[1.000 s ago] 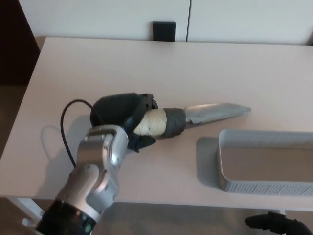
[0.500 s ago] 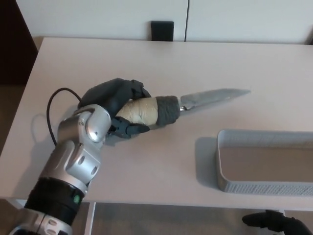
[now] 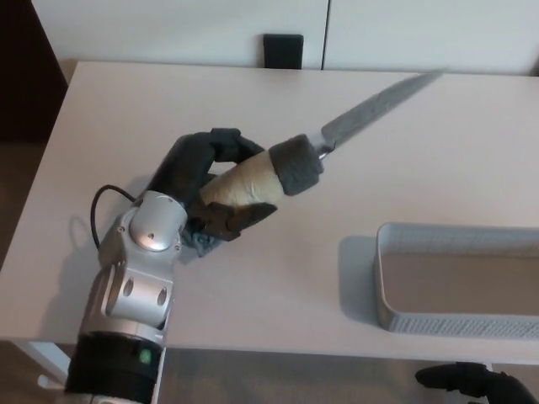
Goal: The robot walks towards a desk on which a shovel is kept on the left hand side and a container is kept on the right hand side. The robot picks up the shovel using its left hand and places it in the container.
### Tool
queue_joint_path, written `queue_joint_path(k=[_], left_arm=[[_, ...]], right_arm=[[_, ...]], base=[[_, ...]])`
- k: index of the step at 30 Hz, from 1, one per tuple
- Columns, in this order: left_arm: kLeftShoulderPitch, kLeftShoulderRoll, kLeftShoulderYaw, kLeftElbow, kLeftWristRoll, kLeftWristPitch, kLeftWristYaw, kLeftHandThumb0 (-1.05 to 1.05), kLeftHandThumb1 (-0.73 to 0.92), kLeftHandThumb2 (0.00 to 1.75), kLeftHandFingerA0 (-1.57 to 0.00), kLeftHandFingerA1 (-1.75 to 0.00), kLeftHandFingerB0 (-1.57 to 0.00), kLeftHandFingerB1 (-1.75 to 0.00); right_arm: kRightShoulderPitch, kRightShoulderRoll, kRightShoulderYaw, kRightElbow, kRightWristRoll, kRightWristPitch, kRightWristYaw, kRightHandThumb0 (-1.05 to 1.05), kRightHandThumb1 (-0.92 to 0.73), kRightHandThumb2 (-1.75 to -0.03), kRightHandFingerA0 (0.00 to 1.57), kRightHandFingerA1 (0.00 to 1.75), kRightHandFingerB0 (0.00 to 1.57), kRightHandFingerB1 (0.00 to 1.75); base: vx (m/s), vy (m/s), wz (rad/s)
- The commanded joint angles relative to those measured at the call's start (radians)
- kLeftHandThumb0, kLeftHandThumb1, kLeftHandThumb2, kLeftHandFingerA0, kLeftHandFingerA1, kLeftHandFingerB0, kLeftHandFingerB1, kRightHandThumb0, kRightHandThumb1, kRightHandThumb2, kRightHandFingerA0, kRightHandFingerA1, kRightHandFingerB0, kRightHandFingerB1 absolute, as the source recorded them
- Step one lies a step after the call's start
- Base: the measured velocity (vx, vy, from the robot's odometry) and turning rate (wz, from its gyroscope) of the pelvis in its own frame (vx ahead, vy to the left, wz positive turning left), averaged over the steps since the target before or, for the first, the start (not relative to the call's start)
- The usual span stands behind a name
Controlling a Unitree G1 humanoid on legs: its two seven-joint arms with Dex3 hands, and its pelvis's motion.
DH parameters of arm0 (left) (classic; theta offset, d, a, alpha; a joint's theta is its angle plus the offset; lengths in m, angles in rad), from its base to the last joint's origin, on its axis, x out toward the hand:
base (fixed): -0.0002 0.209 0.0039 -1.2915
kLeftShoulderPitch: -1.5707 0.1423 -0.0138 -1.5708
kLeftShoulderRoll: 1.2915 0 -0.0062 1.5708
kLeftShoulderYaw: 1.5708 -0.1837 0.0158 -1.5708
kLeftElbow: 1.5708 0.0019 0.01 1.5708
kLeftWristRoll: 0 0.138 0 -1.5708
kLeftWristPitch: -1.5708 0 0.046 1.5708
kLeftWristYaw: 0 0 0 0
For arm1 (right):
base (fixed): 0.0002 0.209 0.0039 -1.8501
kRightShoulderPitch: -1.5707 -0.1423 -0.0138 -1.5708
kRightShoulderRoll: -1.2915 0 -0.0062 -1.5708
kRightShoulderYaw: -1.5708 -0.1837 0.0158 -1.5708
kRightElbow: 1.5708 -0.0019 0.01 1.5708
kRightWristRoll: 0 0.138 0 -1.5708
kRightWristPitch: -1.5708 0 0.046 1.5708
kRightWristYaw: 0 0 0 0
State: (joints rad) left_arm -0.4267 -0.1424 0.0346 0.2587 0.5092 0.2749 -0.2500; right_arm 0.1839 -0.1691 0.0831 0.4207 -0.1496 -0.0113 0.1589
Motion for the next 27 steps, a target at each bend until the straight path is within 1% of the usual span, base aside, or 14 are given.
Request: queue_joint_path(k=[1,2,4,5,6,7,11,12,14,15,16,18,19,27], left_arm=[[0.132,-0.042,-0.053,-0.312,-0.188,-0.100,-0.048,-0.58,0.50,0.84,-1.55,-0.96,-1.25,-0.92],[0.151,-0.035,-0.082,-0.333,-0.177,-0.118,-0.054,-0.56,0.47,0.89,-1.55,-0.96,-1.24,-0.92],[0.188,-0.037,-0.130,-0.379,-0.172,-0.110,-0.069,-0.55,0.43,0.92,-1.55,-0.96,-1.24,-0.92],[0.209,-0.031,-0.161,-0.400,-0.163,-0.100,-0.076,-0.58,0.48,0.85,-1.50,-1.00,-1.22,-0.92],[0.224,-0.027,-0.183,-0.406,-0.157,-0.100,-0.078,-0.64,0.42,0.99,-1.40,-1.16,-1.15,-1.00],[0.236,-0.020,-0.206,-0.407,-0.150,-0.102,-0.073,-0.65,0.52,0.77,-1.48,-1.01,-1.22,-0.88],[0.252,0.003,-0.257,-0.371,-0.162,-0.145,-0.052,-0.63,0.47,0.81,-1.46,-1.04,-1.23,-0.89],[0.251,0.007,-0.263,-0.369,-0.162,-0.141,-0.050,-0.66,0.39,0.97,-1.39,-1.17,-1.17,-1.01],[0.242,0.018,-0.281,-0.358,-0.169,-0.124,-0.052,-0.66,0.39,0.98,-1.39,-1.16,-1.17,-1.02],[0.236,0.027,-0.291,-0.359,-0.163,-0.110,-0.055,-0.66,0.49,0.78,-1.48,-1.03,-1.21,-0.92],[0.230,0.035,-0.302,-0.359,-0.159,-0.100,-0.056,-0.65,0.51,0.76,-1.49,-1.04,-1.21,-0.90],[0.220,0.047,-0.315,-0.344,-0.164,-0.101,-0.048,-0.64,0.49,0.78,-1.50,-1.01,-1.22,-0.88],[0.215,0.052,-0.318,-0.340,-0.163,-0.097,-0.046,-0.63,0.49,0.78,-1.51,-1.00,-1.22,-0.87],[0.159,0.087,-0.334,-0.330,-0.159,-0.072,-0.033,-0.65,0.48,0.81,-1.49,-1.06,-1.18,-0.95]], right_arm=[[0.013,-0.045,0.015,0.008,-0.025,0.021,0.013,-0.14,-0.41,-0.51,0.70,0.54,0.57,0.51],[0.017,-0.045,0.016,0.012,-0.026,0.015,0.012,-0.20,-0.39,-0.57,0.69,0.57,0.56,0.54],[0.026,-0.050,0.024,0.019,-0.035,-0.005,0.006,-0.14,-0.41,-0.51,0.72,0.55,0.58,0.51],[0.037,-0.053,0.028,0.007,-0.036,-0.004,0.008,-0.14,-0.41,-0.52,0.71,0.54,0.57,0.51],[0.046,-0.055,0.032,-0.002,-0.038,-0.003,0.011,-0.14,-0.41,-0.51,0.71,0.54,0.57,0.51],[0.046,-0.057,0.038,0.004,-0.044,0.000,0.007,-0.15,-0.41,-0.51,0.72,0.54,0.57,0.50],[0.033,-0.061,0.057,0.016,-0.066,0.043,-0.017,-0.22,-0.39,-0.57,0.71,0.56,0.57,0.53],[0.034,-0.062,0.059,0.010,-0.068,0.049,-0.018,-0.23,-0.39,-0.57,0.72,0.57,0.57,0.53],[0.032,-0.066,0.061,0.006,-0.063,0.049,-0.016,-0.23,-0.38,-0.57,0.72,0.58,0.58,0.54],[0.032,-0.068,0.063,0.006,-0.063,0.046,-0.015,-0.24,-0.38,-0.58,0.72,0.58,0.57,0.54],[0.032,-0.070,0.065,0.004,-0.064,0.044,-0.014,-0.24,-0.38,-0.57,0.72,0.58,0.57,0.54],[0.027,-0.073,0.071,0.004,-0.067,0.050,-0.013,-0.23,-0.39,-0.58,0.70,0.57,0.55,0.53],[0.026,-0.073,0.071,0.006,-0.063,0.049,-0.010,-0.15,-0.42,-0.52,0.71,0.53,0.56,0.49],[0.024,-0.071,0.068,0.003,-0.057,0.053,-0.014,-0.21,-0.39,-0.56,0.71,0.56,0.57,0.53]], base=[[0.00,0.000,0.00],[0.00,0.000,0.00],[0.00,0.000,0.00],[0.00,0.000,0.00],[0.00,0.000,0.00],[0.00,0.000,0.00],[0.00,0.000,0.00],[0.00,0.000,0.00],[0.00,0.000,0.00],[0.00,0.000,0.00],[0.00,0.000,0.00],[0.00,0.000,0.00],[0.00,0.000,0.00],[0.00,0.000,0.00]])
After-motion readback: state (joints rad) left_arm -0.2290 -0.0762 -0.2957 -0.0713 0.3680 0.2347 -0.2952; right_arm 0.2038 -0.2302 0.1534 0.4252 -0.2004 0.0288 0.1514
